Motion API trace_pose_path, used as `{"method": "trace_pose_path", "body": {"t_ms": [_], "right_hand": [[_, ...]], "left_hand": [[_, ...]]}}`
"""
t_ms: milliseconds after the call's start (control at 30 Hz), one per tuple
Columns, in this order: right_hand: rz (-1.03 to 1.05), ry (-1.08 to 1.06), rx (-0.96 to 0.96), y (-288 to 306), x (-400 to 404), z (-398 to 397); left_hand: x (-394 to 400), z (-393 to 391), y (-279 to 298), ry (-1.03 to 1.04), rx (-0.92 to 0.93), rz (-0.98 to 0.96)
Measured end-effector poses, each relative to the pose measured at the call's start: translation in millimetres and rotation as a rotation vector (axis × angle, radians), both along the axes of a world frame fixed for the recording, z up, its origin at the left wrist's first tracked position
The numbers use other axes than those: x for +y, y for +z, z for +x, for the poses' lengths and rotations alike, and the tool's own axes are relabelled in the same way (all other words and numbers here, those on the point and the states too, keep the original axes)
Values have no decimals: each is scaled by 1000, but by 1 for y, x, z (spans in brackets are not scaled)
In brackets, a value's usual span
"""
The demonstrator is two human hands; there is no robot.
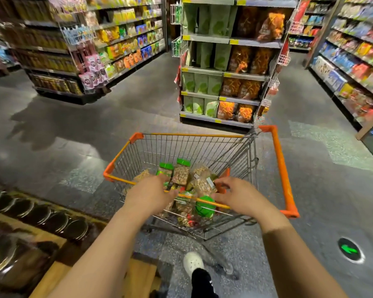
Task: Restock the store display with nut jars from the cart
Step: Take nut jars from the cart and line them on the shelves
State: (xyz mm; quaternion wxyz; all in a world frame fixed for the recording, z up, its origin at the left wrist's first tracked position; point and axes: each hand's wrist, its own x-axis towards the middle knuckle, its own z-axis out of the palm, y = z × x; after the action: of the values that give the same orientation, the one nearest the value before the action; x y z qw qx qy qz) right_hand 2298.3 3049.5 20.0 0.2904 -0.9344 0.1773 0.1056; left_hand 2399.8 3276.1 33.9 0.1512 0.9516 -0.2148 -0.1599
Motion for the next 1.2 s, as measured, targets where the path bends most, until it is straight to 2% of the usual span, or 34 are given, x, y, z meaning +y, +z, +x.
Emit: {"method": "trace_pose_path", "body": {"t_ms": [300,467,800,967,1200], "right_hand": [[113,-15,167,-78,-82,148],[182,-210,170,-148,-126,203],[257,-458,287,-266,-187,267],[355,-615,381,-313,-198,288],[528,-802,387,-375,-206,302]], "left_hand": [[-70,125,-57,92,98,60],[-116,190,-103,80,158,117],[-205,280,-224,-44,325,150],[-249,307,-285,-93,381,173],[-292,341,-355,-121,422,127]]}}
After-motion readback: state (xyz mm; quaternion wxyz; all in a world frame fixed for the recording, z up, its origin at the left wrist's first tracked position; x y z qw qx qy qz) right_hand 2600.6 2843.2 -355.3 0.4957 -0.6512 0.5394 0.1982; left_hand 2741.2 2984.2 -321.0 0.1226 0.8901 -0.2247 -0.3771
